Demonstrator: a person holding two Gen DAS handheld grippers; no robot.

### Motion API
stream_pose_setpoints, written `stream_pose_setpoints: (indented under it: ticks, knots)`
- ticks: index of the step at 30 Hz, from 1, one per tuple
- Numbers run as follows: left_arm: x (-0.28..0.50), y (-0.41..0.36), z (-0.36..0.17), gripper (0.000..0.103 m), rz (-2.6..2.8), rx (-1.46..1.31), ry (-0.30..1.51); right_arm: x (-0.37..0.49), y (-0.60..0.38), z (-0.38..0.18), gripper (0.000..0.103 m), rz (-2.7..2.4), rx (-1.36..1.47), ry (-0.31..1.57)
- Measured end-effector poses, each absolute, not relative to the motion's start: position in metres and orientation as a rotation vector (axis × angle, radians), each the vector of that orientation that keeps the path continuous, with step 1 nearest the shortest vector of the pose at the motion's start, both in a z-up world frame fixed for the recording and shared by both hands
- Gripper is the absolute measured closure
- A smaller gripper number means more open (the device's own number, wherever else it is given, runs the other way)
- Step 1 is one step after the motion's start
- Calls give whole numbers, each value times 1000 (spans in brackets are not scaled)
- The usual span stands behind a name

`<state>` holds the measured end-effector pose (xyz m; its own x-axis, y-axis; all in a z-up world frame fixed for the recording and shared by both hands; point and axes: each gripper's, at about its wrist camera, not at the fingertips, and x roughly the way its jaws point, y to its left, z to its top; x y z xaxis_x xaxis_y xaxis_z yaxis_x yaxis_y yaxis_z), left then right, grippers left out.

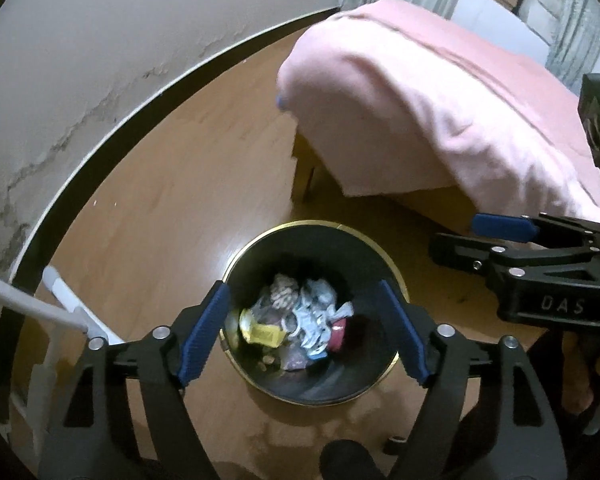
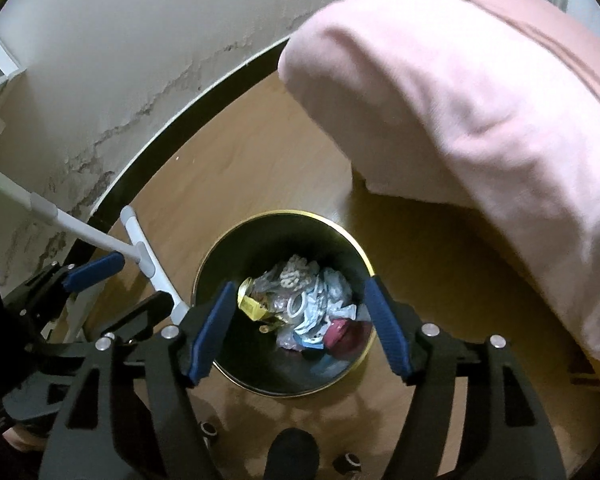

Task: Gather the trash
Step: 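Swing both tools back to the desk toward the remaining items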

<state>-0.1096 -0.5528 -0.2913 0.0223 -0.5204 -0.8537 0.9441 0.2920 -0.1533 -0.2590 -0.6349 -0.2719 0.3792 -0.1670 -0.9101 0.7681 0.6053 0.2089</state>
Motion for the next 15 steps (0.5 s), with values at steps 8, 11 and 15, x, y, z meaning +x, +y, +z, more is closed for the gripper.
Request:
stream_pose_setpoints:
  ticks: [8, 11, 15]
  knots:
    - [-139, -542, -182, 19, -1318, 487, 873, -290, -630, -155, 30, -724, 623, 923]
    - [-145, -524, -129, 19, -1348, 468, 818, -287, -617, -98, 30, -703, 555, 871]
    - [-127, -479, -64, 16, -1285, 439, 751, -261, -588, -37, 26, -608, 465, 805]
